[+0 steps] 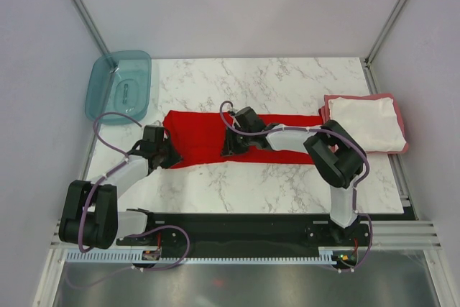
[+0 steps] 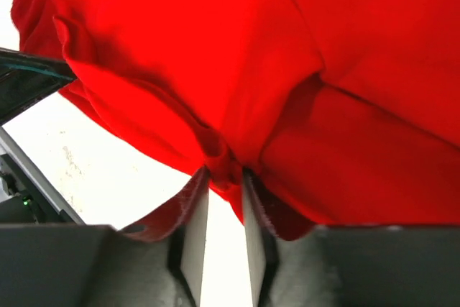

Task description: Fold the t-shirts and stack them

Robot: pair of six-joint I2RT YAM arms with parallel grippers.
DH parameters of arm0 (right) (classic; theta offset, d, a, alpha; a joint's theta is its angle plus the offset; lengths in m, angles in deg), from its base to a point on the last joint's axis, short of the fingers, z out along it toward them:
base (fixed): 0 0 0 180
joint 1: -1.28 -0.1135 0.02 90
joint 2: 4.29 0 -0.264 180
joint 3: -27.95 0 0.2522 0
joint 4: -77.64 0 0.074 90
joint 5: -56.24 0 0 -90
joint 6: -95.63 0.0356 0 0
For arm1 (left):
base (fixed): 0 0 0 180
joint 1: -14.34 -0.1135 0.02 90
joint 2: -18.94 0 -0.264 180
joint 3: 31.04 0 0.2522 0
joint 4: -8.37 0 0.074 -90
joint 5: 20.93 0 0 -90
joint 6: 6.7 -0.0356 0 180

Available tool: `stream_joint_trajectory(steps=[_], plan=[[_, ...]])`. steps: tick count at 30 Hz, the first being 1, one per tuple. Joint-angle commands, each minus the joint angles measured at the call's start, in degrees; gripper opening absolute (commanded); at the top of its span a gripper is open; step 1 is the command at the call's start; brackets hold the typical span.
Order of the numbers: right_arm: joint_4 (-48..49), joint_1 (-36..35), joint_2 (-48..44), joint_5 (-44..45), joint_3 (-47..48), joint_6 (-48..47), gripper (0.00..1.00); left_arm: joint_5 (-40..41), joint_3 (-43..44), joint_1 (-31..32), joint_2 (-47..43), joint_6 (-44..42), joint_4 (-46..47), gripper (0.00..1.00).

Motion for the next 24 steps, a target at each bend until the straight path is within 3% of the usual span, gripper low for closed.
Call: stream_joint_trajectory(steps=[1,2,5,7,13,16,20,24], plan=[[-4.17,0.43,-3.53,5.05,-0.91,-1.93,0.35,1.15,1.38,0.17,-2.28,0.98,-0.97,0.21],[-4.17,0.34,-4.85,6.54,-1.87,-2.19,0.38,1.15,1.03,0.17,-2.98,0.98,-0.53,0.35],[-4.17,0.34,-8.99,7.26,-2.76,-3.25,0.43,1.41,-0.29,0.17,-7.28,1.50,-0.09,0.60],[-3.47,0.16,-11.00,7.17,-3.11,-3.77,0.44,1.33,-0.82,0.17,-9.74,1.68,-0.35,0.67],[-1.10,-2.55,-13.12,3.04,-2.41,-6.94,0.42,0.36,-1.61,0.17,-19.77,2.91,-3.95,0.70],[3.47,-3.61,-12.69,0.06,-2.76,-7.12,0.38,-0.08,-3.01,0.17,-21.44,7.11,-6.05,0.66],[8.13,-3.61,-6.38,-4.16,-0.66,-3.70,0.22,-1.74,-5.74,0.17,-20.57,14.59,-5.27,0.65],[9.28,-3.62,1.27,-5.49,2.24,-2.29,0.15,-1.66,-9.60,0.17,-20.13,19.25,-1.06,0.66]])
